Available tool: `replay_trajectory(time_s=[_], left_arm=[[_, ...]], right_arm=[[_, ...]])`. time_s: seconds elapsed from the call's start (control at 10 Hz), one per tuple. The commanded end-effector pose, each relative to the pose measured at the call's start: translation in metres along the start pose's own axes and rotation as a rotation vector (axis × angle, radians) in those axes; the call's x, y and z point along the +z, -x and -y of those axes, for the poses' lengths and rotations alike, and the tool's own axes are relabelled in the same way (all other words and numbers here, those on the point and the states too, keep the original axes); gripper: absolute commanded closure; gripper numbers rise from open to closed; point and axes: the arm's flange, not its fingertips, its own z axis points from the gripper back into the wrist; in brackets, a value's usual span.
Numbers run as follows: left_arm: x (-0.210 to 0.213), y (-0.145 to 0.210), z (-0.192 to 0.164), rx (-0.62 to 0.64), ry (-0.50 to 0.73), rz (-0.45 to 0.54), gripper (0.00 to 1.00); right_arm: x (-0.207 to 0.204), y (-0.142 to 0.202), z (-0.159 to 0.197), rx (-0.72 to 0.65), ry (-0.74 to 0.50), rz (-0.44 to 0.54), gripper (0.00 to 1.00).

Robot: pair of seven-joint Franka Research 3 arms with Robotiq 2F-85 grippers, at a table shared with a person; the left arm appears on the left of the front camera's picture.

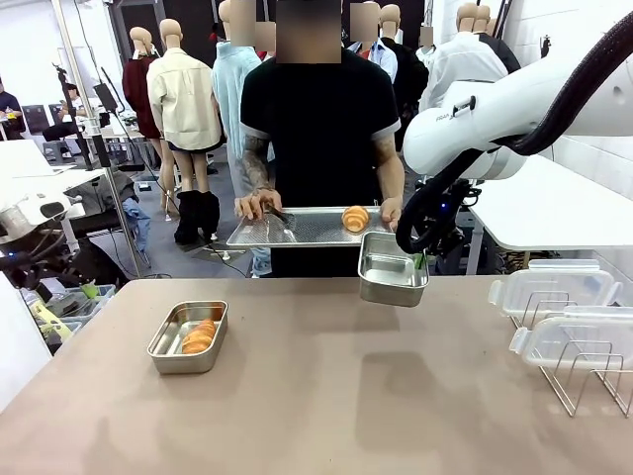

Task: Place the bread in airtight containers.
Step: Once an object is inside an Airtight Container , place the container in the center of the table.

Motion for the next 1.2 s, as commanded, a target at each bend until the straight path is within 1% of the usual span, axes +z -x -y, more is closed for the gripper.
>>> replay_trajectory(time_s=[0.0, 1.1], left_arm=[[0.0011, 0.0065, -0.0005, 0.014, -0.015, 0.001, 0.00], [0.0011, 0.0065, -0.0005, 0.014, -0.015, 0.001, 0.00]], right_arm=[[0.0020, 0.0031, 0.0012, 0.013, -0.002, 0.011, 1.00], [0.0020, 0.0031, 0.0012, 0.013, -0.002, 0.011, 1.00]])
